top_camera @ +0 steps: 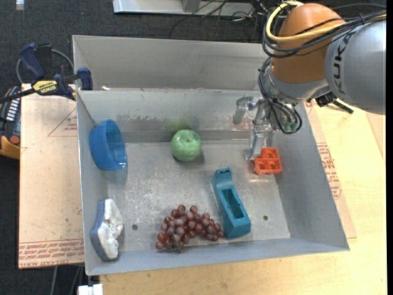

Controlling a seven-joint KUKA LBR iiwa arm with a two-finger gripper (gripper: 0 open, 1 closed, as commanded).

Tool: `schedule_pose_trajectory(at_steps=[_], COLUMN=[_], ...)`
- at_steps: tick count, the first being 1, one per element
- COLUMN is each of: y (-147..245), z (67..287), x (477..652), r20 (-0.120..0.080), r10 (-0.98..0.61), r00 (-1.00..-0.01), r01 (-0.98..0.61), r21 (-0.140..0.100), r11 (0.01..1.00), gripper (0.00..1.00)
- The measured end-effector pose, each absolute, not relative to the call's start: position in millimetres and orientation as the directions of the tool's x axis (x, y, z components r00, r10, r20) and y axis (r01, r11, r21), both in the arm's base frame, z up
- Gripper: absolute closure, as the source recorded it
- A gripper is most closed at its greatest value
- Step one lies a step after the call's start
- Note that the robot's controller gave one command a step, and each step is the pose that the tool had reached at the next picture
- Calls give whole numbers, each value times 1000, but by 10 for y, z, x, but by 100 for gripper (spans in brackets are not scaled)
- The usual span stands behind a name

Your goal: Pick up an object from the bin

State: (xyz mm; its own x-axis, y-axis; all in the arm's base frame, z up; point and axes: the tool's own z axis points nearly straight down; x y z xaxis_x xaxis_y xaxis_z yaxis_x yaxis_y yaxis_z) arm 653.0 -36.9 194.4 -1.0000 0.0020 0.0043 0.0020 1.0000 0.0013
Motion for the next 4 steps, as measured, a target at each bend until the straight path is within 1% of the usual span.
schedule_pose_trajectory(at_steps=[1, 2, 3, 4], y=[-368, -1484, -1183, -1524], z=[1999, 778, 1433, 699], x=[6540, 6372, 6142, 6257], r20=[-3, -5, -17, 3], r10=[1, -146, -318, -170], r00=[-1000, -989, -948, -986], r01=[1, -146, -318, -170], r21=[1, 0, -2, 3], r11=[1000, 989, 948, 986], gripper=[0, 0, 0, 0])
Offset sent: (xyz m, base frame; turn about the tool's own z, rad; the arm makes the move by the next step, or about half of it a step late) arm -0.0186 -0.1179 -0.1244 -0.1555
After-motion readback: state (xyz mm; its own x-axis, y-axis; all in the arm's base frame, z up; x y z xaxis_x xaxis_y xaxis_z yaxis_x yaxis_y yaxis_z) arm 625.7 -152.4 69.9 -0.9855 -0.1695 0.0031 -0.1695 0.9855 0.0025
